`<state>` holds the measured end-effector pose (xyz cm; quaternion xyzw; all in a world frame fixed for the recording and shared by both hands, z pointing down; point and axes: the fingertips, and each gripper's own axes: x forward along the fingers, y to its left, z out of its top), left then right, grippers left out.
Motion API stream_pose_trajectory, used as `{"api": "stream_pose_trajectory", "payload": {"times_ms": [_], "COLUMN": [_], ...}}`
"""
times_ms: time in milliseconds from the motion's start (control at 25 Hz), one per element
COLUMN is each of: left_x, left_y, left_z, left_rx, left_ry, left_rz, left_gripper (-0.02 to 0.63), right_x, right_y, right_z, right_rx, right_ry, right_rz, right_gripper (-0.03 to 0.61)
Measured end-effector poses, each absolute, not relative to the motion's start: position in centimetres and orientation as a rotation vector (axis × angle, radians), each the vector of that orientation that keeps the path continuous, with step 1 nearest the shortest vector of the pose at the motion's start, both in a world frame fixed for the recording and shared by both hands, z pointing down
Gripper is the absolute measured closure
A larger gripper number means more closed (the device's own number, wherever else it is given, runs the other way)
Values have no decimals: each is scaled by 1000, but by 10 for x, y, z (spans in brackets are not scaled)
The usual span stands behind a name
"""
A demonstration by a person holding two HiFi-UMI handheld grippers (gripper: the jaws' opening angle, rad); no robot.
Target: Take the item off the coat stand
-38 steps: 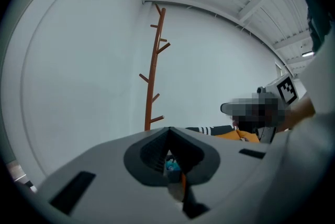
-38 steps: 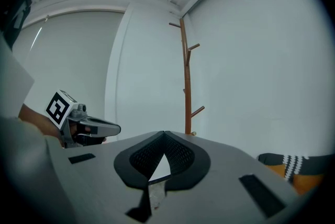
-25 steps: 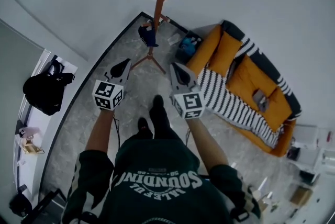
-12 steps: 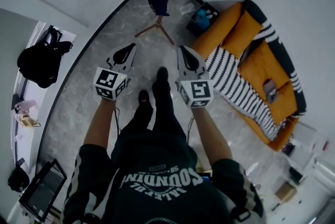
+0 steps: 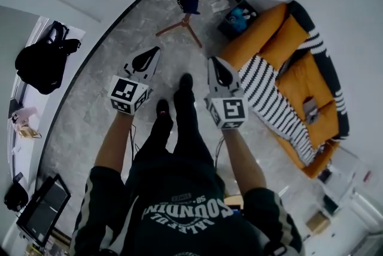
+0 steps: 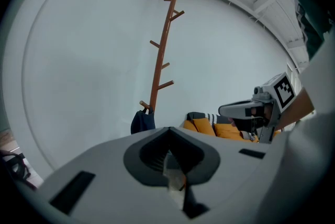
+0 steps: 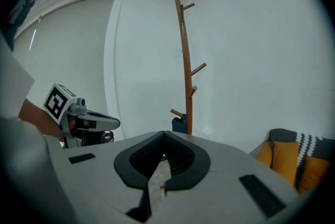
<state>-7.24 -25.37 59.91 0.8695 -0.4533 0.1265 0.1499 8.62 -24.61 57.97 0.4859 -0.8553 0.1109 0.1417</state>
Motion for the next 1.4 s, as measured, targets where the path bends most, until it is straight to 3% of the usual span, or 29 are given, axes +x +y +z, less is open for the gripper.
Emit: {"api": "stream_pose_trajectory", "payload": {"times_ms": [240,400,640,920,1160,1400], "left_x": [-69,-65,-44,-36,-41,-33], "left_y": [-273,-291,-330,-373,-417,-455], "left_z": [620,629,637,658,668,677], "left_rx": [2486,2481,2483,2472,2442,2402], "left_ry": [-1294,-1307,-1306,-1303,-1341,-1344], "left_rz": [367,350,304,363,322,308], "left_gripper": [597,501,415,379,299,285], "right_x": [88,87,85,92,106,107], "right_y": [-252,-255,-255,-260,-268,-264], "right_z": [592,596,608,612,619,629], "right_rx": [1391,1380,1371,1358,1405,1395], "right_ry": [-2459,-2456,-2451,-2439,-2410,-2398], "right_rz": [345,348,385,379,414,440], "right_gripper": [580,580,580,580,580,580]}}
